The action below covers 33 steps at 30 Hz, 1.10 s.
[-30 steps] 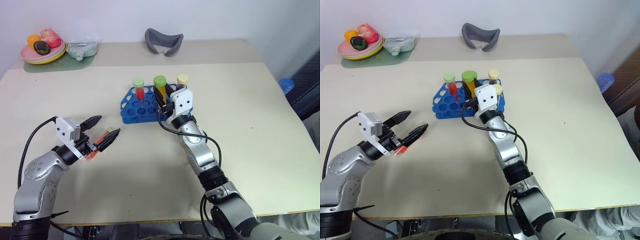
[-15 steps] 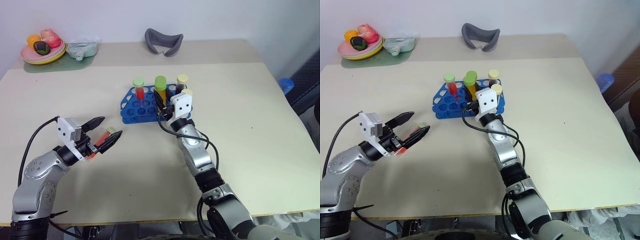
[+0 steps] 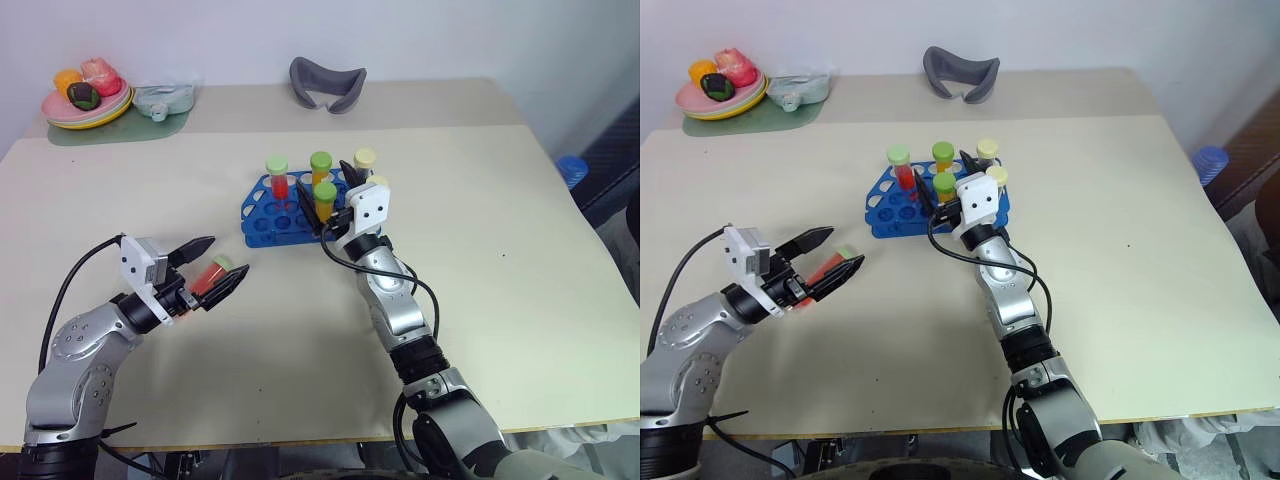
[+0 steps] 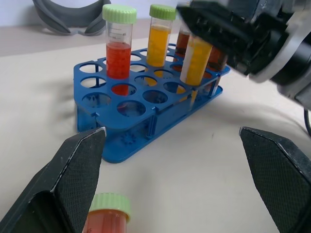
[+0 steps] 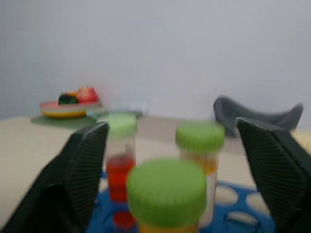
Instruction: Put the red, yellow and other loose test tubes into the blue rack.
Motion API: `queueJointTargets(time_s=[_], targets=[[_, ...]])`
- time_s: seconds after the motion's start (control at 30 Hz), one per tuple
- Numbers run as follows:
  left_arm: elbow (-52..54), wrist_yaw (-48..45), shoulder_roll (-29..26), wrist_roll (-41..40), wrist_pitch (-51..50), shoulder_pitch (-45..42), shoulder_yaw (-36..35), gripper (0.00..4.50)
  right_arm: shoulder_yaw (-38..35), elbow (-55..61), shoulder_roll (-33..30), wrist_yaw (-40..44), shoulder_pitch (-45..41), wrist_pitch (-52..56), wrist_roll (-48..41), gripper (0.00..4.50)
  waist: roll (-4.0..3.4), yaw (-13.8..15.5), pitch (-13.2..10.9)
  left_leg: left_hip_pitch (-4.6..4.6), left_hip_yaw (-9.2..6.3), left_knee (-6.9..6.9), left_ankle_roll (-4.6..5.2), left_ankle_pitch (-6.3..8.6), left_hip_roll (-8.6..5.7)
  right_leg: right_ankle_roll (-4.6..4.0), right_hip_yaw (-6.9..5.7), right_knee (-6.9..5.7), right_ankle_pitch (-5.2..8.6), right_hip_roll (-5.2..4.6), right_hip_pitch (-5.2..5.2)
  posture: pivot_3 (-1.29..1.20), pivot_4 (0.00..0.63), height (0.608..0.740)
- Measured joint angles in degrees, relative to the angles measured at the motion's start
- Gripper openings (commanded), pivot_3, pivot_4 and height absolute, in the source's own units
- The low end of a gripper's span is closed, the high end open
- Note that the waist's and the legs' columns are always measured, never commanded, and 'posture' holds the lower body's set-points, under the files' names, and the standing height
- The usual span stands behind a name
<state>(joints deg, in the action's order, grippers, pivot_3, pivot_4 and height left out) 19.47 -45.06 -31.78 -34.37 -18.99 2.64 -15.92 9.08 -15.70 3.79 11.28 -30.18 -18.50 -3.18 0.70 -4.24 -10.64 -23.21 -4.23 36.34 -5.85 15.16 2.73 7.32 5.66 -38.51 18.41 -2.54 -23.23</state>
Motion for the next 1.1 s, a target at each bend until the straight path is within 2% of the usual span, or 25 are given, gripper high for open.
queueJointTargets(time_s=[0.1, 0.33, 0.5, 0.57, 0.7, 0.77, 0.83, 0.97, 1.1], targets=[[0.9, 1.4, -1.4, 0.1, -1.2, 0.4, -0.4, 4.5, 0.1, 6.8, -1.1, 1.8, -0.7, 3.0, -0.5, 4.27, 0.0, 0.0, 0.0, 0.01, -0.01, 0.01, 0.0, 0.0, 0.0, 0.0, 0.0, -0.04, 0.0, 0.0, -0.01, 0.0, 0.15, 0.74], [3.6, 6.0, -6.3, -0.2, -8.4, 0.2, -3.0, 4.5, 1.8, 27.0, -13.8, 15.3, -1.9, 21.2, -7.2, 4.27, 0.0, 0.2, 0.0, 0.01, -0.04, 0.04, 0.01, 0.01, -0.01, 0.0, -0.01, -0.04, 0.0, 0.0, 0.03, 0.0, 0.15, 0.74], [6.0, 11.9, -12.2, -2.8, -23.3, -5.7, -2.7, 4.5, 2.6, 38.4, -30.2, 27.7, 5.5, 32.7, -12.1, 4.27, 0.04, 0.6, 0.0, -0.04, -0.17, 0.13, 0.04, 0.02, -0.04, 0.01, -0.09, 0.06, 0.01, 0.01, 0.14, 0.0, 0.15, 0.74], [7.0, 13.9, -14.1, -3.4, -28.0, -8.7, -2.6, 4.5, 2.8, 40.0, -33.7, 30.9, 7.8, 34.8, -12.9, 4.27, 0.03, 0.2, 0.0, 0.0, -0.14, 0.15, 0.06, 0.03, -0.04, 0.01, -0.06, 0.07, 0.0, 0.01, 0.16, 0.0, 0.15, 0.74], [6.5, 18.0, -18.5, -3.5, -43.3, -19.7, 4.7, 4.5, 2.4, 43.0, -39.2, 35.4, 12.1, 37.3, -14.2, 4.27, 0.08, 0.4, 0.0, 0.02, -0.26, 0.21, 0.06, 0.03, -0.03, 0.0, -0.11, -0.01, 0.01, 0.12, 0.2, 0.0, 0.15, 0.74], [3.1, 18.6, -23.6, -3.5, -57.3, -31.6, 12.8, 4.5, 2.2, 43.3, -40.4, 36.7, 13.5, 37.8, -14.2, 4.27, 0.2, 0.4, -0.1, -0.1, -0.42, 0.5, 0.13, 0.08, -0.04, 0.01, -0.23, 0.0, 0.01, 0.15, 0.32, 0.0, 0.15, 0.74], [2.6, 17.5, -26.5, -3.8, -64.7, -38.2, 17.7, 4.5, 2.0, 43.8, -40.4, 36.9, 13.6, 38.2, -14.5, 4.27, 0.17, -0.1, -0.1, -0.06, -0.31, 0.56, 0.29, 0.17, -0.06, 0.02, -0.1, 0.07, 0.01, 0.12, 0.35, 0.0, 0.15, 0.74], [0.8, 15.5, -26.7, -4.8, -72.1, -42.9, 23.5, 4.5, 2.0, 44.4, -40.4, 36.9, 13.5, 39.1, -14.5, 4.27, 0.13, 0.0, -0.1, -0.06, -0.37, 0.54, 0.29, 0.17, -0.02, 0.01, -0.14, 0.03, 0.02, 0.19, 0.3, 0.0, 0.15, 0.74], [-3.4, 14.5, -26.8, -4.5, -73.1, -44.2, 29.0, 4.5, 3.1, 45.2, -39.4, 36.7, 13.5, 39.5, -14.5, 4.27, 0.14, 0.4, -0.1, -0.1, -0.38, 0.65, 0.29, 0.17, -0.04, 0.01, -0.16, 0.03, 0.02, 0.14, 0.34, 0.0, 0.15, 0.74]])
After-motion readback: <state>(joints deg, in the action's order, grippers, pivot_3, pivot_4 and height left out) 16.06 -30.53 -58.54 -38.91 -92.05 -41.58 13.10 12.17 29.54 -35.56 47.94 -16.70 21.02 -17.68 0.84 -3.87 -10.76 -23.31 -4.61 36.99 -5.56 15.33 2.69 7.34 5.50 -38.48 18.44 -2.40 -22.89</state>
